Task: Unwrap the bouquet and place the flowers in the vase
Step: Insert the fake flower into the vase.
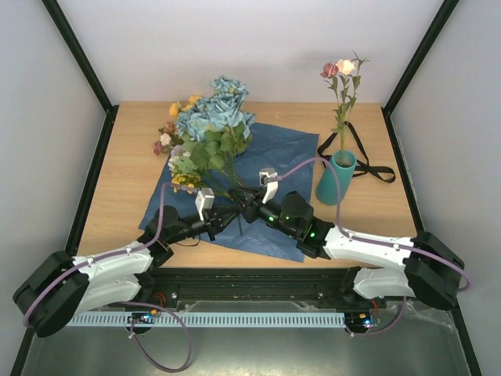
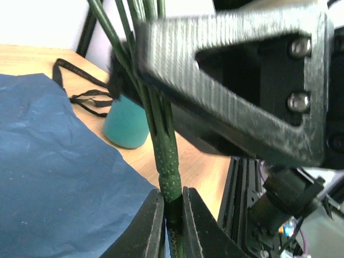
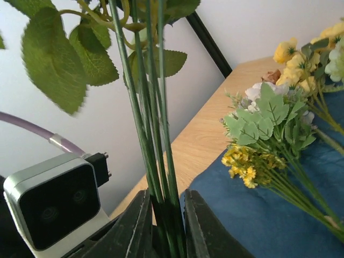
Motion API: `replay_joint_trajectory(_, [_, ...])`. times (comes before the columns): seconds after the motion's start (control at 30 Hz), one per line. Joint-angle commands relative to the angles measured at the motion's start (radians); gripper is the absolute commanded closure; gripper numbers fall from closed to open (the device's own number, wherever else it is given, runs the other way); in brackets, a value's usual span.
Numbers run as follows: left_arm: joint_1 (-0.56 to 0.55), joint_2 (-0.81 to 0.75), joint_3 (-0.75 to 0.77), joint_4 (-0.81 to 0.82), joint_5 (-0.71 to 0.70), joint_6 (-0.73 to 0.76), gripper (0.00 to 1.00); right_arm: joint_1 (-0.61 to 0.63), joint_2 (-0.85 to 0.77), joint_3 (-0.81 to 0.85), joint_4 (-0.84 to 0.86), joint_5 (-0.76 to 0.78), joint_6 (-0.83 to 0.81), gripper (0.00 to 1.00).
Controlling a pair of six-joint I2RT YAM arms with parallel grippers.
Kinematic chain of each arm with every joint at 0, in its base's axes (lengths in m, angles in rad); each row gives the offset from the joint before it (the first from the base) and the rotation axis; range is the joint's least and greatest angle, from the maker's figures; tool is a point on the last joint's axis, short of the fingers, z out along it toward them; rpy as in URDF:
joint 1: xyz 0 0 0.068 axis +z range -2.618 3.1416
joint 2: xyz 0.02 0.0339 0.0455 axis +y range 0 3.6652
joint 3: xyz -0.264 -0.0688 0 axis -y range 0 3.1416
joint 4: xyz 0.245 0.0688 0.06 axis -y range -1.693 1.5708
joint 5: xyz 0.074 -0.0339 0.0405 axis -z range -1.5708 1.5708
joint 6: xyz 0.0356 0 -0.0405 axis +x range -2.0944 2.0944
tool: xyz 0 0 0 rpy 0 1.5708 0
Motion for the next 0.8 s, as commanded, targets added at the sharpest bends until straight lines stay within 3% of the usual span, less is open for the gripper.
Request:
replay_joint_trajectory(0.0, [-0.078, -0.005, -0.013, 0.026, -0.015, 0.201, 0.98, 0.012, -0.091, 0.052, -0.177, -0.025, -0.061, 0.79])
replay_joint_trajectory(0.13, [-0.113, -0.01, -0.014, 0.011, -0.035, 0.26, 0.98, 0.012, -0.133, 0.133, -0.419, 0.016, -0.106, 0.72])
replay_joint_trajectory(0.2, [-0.123, -0.007, -0.011, 0.007, -0.041, 0.272, 0.98, 0.012, -0.147, 0.157, -0.485, 0.033, -0.112, 0.73])
replay_joint_trajectory(0.33, [-0.127, -0.002, 0.0, -0.015, -0.045, 0.281, 0.98, 0.011, -0.196, 0.151, -0.515, 0.049, -0.106, 0.89])
replay_joint_trajectory(0.5, [-0.127, -0.006, 0.013, -0.052, -0.083, 0.279, 0.96, 0.012, -0.246, 0.127, -0.495, 0.053, -0.122, 0.98])
replay_joint_trajectory(0.57, [-0.126, -0.01, 0.023, -0.084, -0.094, 0.275, 0.84, 0.011, -0.26, 0.115, -0.474, 0.064, -0.13, 0.99])
replay_joint_trajectory(0.73, [-0.126, -0.016, 0.059, -0.172, -0.134, 0.278, 0.29, 0.011, -0.263, 0.139, -0.514, 0.162, -0.226, 0.99])
replay_joint_trajectory(0.77, [-0.127, -0.017, 0.062, -0.184, -0.157, 0.276, 0.22, 0.01, -0.264, 0.148, -0.53, 0.204, -0.249, 0.99])
